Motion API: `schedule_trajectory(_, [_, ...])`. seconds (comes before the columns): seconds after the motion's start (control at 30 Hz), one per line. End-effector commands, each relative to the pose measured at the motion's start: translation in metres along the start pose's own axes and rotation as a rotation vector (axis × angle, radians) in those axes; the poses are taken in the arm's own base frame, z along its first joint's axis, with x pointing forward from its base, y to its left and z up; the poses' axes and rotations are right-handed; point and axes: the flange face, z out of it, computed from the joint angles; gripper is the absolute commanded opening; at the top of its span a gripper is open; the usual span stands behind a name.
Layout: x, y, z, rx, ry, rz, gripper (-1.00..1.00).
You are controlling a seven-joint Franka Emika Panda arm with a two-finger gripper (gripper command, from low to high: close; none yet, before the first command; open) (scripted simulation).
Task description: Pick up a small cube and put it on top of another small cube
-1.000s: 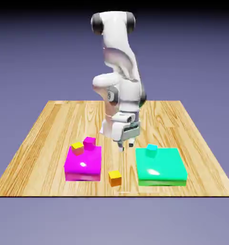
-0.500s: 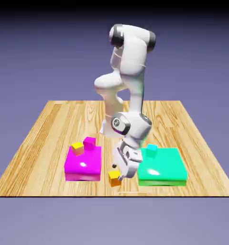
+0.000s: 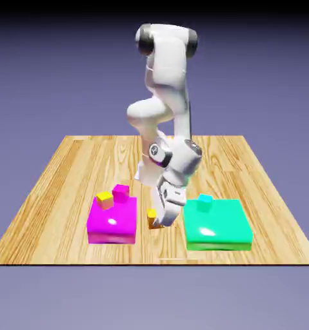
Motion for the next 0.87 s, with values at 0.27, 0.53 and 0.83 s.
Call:
schedule_trajectory(0.27, [-0.104, 0.035, -0.037, 0.152, -0.159, 0.459, -1.0])
schedule_trajectory(0.53, [-0.146, 0.03, -0.01, 0.194, -0.229, 0.623, -1.0])
schedule_trajectory(0.83, [-0.146, 0.039, -0.051, 0.197, -0.227, 0.622, 1.0])
